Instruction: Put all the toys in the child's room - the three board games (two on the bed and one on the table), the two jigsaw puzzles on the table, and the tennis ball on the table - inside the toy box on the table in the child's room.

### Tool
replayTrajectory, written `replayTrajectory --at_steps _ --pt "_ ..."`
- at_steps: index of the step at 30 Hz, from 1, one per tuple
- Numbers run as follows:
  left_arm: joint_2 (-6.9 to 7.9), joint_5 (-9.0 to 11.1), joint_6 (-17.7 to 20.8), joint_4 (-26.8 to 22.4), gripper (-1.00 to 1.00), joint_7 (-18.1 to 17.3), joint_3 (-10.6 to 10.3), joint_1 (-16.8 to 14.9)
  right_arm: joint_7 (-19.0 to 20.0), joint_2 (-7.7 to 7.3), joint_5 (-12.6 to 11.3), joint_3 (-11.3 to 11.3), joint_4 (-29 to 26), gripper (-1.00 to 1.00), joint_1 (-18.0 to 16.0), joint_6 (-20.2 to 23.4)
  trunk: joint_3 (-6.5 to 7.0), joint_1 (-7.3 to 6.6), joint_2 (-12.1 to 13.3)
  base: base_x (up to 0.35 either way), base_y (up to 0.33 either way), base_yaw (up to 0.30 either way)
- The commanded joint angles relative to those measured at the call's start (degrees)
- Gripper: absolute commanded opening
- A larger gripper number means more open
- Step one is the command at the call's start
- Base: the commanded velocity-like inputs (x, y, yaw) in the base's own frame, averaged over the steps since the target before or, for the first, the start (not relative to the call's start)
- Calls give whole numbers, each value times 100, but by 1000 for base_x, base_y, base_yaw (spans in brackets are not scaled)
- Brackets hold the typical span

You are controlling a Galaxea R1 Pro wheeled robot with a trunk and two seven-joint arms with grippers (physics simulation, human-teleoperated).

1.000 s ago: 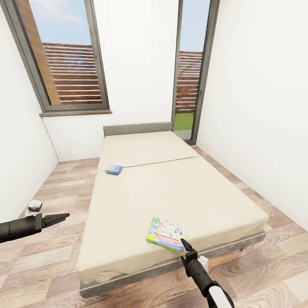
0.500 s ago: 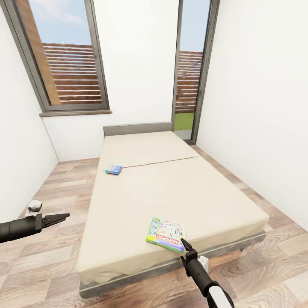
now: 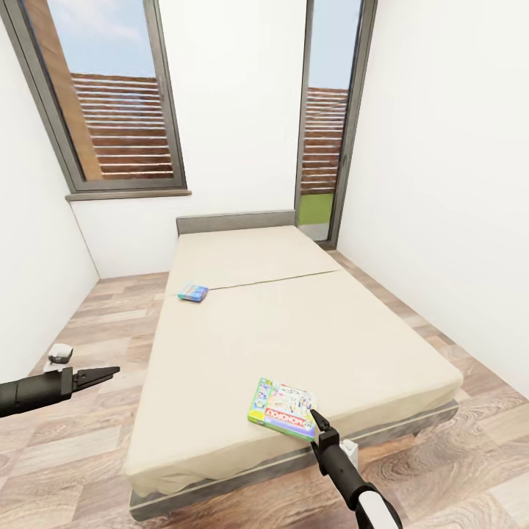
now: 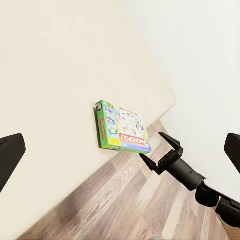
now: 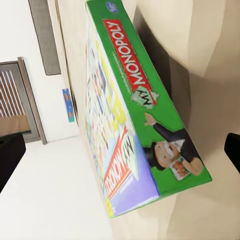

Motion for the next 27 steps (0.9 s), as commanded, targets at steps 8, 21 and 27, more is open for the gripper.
replayTrajectory --at_steps 8,21,27 --pt "-8 -66 57 -5 100 -53 8 -5 8 6 -38 -32 -1 100 -4 53 -5 -1 -2 5 -4 0" --pt "0 -61 57 -5 100 -53 21 -5 8 6 -39 -32 -1 100 -4 53 -5 -1 -2 0 0 0" --pt "-4 -60 57 -5 100 -53 25 -5 8 6 -39 -32 -1 100 -4 53 -5 -1 -2 0 0 0"
